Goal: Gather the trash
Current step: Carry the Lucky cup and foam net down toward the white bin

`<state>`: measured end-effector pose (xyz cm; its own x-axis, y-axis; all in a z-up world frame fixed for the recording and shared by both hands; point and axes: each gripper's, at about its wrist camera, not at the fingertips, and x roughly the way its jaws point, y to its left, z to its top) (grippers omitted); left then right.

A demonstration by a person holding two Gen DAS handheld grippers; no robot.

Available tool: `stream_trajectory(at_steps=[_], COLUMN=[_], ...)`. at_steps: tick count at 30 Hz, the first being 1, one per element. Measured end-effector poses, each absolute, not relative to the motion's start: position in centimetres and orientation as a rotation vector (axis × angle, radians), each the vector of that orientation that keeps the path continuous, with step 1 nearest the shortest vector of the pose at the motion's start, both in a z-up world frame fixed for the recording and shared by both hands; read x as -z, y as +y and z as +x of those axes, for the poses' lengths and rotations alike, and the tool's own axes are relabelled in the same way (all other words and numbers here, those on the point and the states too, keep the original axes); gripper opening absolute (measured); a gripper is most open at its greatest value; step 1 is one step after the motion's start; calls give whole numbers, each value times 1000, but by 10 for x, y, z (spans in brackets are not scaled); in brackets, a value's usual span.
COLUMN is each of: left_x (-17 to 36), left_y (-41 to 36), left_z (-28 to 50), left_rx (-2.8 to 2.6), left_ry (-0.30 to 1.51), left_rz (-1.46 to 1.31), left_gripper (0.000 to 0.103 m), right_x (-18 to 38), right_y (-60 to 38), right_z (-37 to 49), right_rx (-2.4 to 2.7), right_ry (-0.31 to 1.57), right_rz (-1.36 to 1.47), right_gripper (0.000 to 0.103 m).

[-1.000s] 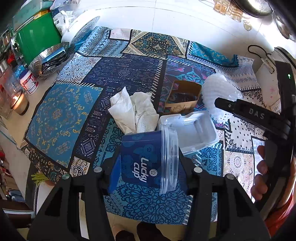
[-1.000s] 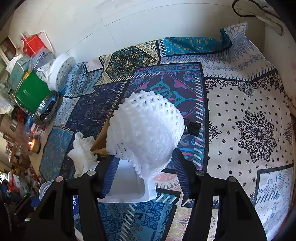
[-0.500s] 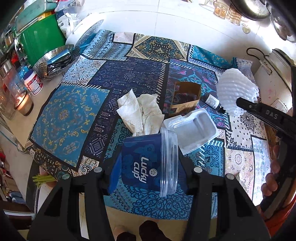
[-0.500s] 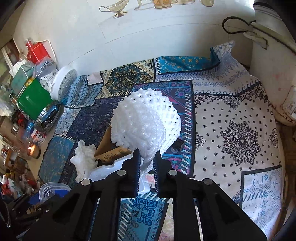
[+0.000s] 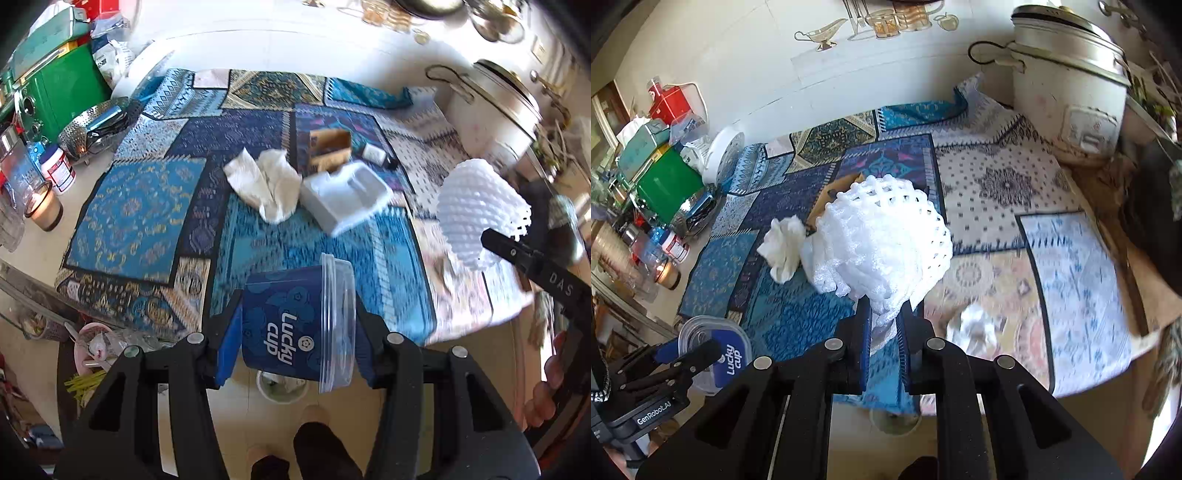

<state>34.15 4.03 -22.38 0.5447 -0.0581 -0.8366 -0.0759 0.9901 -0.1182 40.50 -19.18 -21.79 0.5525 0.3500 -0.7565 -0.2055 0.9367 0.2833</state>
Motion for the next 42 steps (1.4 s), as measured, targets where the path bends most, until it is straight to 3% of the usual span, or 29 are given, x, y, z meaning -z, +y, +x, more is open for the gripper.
stream_trajectory(at_steps=[10,19,24,35,42], left_x=[287,390,474,698,805], left_y=[44,35,30,34,42], left_z=[284,276,277,294,299], left_rx=[60,33,-8,-51,-44], left_ry=[1101,1178,1191,1275,1328], left_rz=[-104,-143,-168,-201,-205], left_gripper=[52,52,52,52,52], right_x=[281,366,444,674,782], right_y=[-170,-164,-168,-163,-147], right_z=[313,289,288,307,317], right_rx=[-329,-389,-418,-438,-474], right_ry=[1048,1153,1188,1295,1335], right_rz=[204,159,141,151,145], right_gripper=[12,12,12,12,12])
